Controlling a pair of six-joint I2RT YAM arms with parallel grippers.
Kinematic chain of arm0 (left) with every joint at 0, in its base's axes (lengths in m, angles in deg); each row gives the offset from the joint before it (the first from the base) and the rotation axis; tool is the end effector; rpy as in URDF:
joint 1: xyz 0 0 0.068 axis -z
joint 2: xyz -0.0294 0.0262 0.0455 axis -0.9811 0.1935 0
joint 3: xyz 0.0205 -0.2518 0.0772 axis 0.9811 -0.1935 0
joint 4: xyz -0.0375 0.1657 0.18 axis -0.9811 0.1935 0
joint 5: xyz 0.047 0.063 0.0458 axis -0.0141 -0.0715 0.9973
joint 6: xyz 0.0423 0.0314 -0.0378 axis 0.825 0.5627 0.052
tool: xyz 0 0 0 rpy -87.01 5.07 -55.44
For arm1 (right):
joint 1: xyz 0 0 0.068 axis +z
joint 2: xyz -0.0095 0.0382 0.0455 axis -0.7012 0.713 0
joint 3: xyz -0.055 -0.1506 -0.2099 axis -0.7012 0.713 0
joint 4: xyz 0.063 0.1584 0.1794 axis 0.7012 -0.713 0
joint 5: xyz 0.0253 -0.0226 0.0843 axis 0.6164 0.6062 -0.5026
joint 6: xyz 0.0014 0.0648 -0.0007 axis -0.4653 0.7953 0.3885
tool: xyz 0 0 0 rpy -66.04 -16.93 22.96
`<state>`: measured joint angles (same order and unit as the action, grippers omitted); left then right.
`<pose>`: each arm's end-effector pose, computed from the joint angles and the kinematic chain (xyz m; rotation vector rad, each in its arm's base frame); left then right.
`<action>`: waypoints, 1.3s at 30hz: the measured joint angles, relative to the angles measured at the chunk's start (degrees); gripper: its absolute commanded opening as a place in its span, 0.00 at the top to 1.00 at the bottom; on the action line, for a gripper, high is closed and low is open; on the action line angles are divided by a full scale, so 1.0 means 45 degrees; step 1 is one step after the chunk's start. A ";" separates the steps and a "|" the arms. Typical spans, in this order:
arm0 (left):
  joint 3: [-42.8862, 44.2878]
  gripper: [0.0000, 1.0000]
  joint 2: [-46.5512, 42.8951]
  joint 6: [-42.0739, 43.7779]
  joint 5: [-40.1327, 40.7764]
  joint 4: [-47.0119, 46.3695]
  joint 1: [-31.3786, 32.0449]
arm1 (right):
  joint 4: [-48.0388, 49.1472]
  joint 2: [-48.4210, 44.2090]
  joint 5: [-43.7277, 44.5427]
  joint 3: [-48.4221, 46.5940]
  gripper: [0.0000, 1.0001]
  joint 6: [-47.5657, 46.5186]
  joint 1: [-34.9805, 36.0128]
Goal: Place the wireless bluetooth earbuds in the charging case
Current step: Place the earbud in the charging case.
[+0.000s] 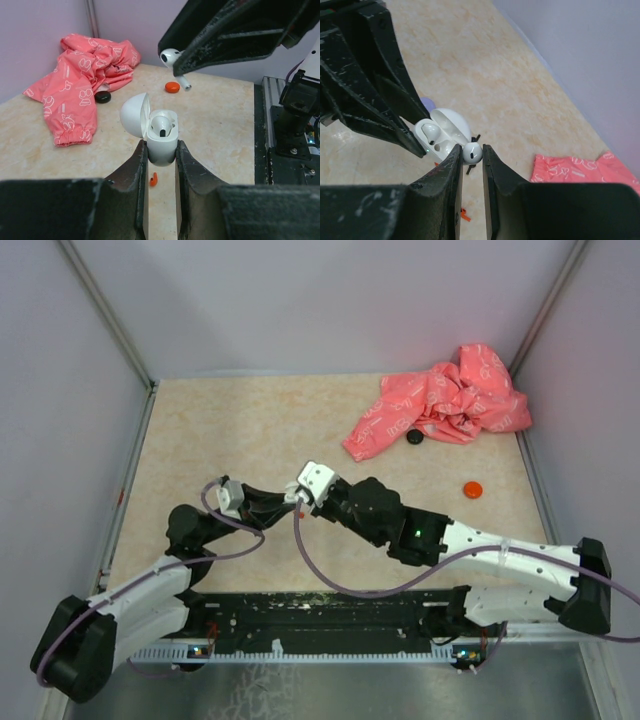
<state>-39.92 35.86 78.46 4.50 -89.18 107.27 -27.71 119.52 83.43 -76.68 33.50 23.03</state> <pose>0.1503 -0.1183 0.2462 0.8257 1.1395 -0.9914 0.1171 0.2378 0.3458 -0.9928 1.4501 0.3236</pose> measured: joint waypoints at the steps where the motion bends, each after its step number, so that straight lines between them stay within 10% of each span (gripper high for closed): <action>1: 0.0010 0.99 -0.0034 0.0000 -0.0029 0.0010 0.0000 | 0.0165 0.0000 0.0024 0.0112 0.84 -0.0272 0.0214; 39: 0.0019 0.99 -0.0432 -0.0967 0.0034 0.0092 0.0029 | 0.2016 0.1535 0.2837 0.0374 0.83 -0.4308 0.2293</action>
<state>-39.83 33.91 74.11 4.66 -88.77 107.40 -18.63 126.43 96.20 -74.99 14.12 33.34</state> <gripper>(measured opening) 0.245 0.185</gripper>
